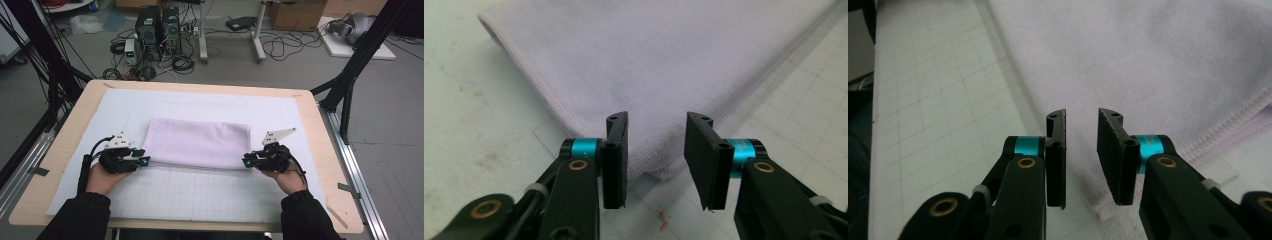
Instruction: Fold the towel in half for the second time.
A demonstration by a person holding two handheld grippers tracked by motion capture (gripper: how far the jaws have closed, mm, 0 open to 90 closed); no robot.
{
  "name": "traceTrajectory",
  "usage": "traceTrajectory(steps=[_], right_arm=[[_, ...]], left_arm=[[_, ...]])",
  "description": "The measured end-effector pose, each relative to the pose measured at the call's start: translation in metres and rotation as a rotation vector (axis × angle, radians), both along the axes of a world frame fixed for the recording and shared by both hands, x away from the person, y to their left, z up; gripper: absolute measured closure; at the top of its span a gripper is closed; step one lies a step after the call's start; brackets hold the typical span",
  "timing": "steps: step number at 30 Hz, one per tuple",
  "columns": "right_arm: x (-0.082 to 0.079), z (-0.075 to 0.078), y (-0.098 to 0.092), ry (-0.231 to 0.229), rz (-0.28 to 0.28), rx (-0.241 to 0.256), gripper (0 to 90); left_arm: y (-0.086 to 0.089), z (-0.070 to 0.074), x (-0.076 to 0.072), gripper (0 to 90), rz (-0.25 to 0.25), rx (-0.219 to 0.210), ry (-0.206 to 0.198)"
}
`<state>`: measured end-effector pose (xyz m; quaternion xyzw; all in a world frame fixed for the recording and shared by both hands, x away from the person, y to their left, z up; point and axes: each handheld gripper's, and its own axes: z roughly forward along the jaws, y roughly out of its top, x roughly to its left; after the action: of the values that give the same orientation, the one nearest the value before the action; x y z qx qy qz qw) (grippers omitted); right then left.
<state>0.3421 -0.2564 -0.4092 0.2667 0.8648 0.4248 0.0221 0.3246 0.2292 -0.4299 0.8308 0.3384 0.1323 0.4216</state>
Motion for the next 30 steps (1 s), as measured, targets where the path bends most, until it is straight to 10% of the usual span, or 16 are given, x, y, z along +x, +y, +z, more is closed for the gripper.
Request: traceTrajectory(steps=[8, 14, 30], right_arm=[[0.009, -0.024, -0.002, 0.033, -0.022, -0.049, 70.6], [0.01, -0.026, -0.001, 0.026, -0.031, -0.058, 68.9], [-0.003, -0.01, 0.002, -0.081, -0.15, 0.042, 28.9]], left_arm=[[-0.009, -0.007, 0.001, 80.2, -0.027, 0.051, 0.005], [-0.006, -0.01, -0.004, 84.4, -0.015, 0.008, 0.003], [-0.005, 0.01, -0.027, 40.6, 0.088, -0.07, -0.069]])
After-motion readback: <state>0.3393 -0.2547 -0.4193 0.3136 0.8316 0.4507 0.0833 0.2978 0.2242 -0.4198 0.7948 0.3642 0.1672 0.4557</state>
